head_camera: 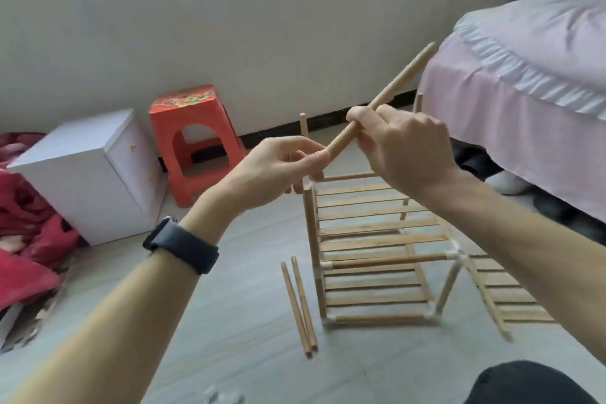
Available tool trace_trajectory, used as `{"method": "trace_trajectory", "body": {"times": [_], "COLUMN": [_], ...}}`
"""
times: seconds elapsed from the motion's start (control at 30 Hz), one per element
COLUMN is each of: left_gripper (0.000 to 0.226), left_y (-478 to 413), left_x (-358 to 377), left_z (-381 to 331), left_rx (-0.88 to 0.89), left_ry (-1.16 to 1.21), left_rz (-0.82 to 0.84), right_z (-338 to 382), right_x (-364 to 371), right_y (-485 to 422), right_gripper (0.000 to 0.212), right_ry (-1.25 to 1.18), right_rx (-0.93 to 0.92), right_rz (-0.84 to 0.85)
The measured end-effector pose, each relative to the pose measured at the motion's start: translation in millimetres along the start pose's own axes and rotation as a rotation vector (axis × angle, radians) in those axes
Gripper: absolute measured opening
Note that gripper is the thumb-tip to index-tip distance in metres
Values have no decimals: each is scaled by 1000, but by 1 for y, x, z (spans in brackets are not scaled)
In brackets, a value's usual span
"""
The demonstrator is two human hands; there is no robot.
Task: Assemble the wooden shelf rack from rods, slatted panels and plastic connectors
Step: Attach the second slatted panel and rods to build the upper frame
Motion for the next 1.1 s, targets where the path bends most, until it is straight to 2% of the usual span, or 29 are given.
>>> {"method": "trace_trajectory", "body": {"times": [0.1, 0.23, 0.37, 0.43, 0.53, 0.73, 0.87, 1.0, 1.1], "left_gripper": [21, 10, 35, 44, 43, 34, 42, 48, 45], "left_y": [-19, -26, -15, -5, 5, 1, 1, 0, 0], "left_x": [59, 160, 239, 264, 285, 295, 295, 296, 298], "left_z": [-5, 36, 105, 137, 172, 203, 214, 216, 215], "left_rx": [-12, -60, -93, -158, -203, -140, -82, -61, -35], "left_ry": [-32, -150, -434, -501, -550, -590, -698, -754, -784], "left_rz": [87, 257, 327, 337, 300, 211, 145, 112, 113], "right_z": [-78, -165, -202, -210, -218, -221, -231, -250, -245], "right_x": [-7, -2, -6, -7, -6, -1, -2, 6, 17], "right_y": [46, 135, 194, 211, 230, 254, 264, 277, 258], "right_gripper": [24, 38, 38, 34, 33, 33, 30, 35, 30], "right_ry": [16, 19, -50, -57, -70, -126, -85, -30, -122], "right_rx": [267, 695, 889, 921, 953, 982, 1001, 1086, 980], "right_rz": [127, 350, 324, 307, 295, 263, 179, 196, 239]}}
Point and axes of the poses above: each hand's wrist, its own y-axis away from the middle knuckle, its own x-axis out of the palm, z = x × y, the point moved 9 cm from there along -y, towards the middle knuckle, and after that the axes turned 13 degrees about -z, right-handed, at the moved point
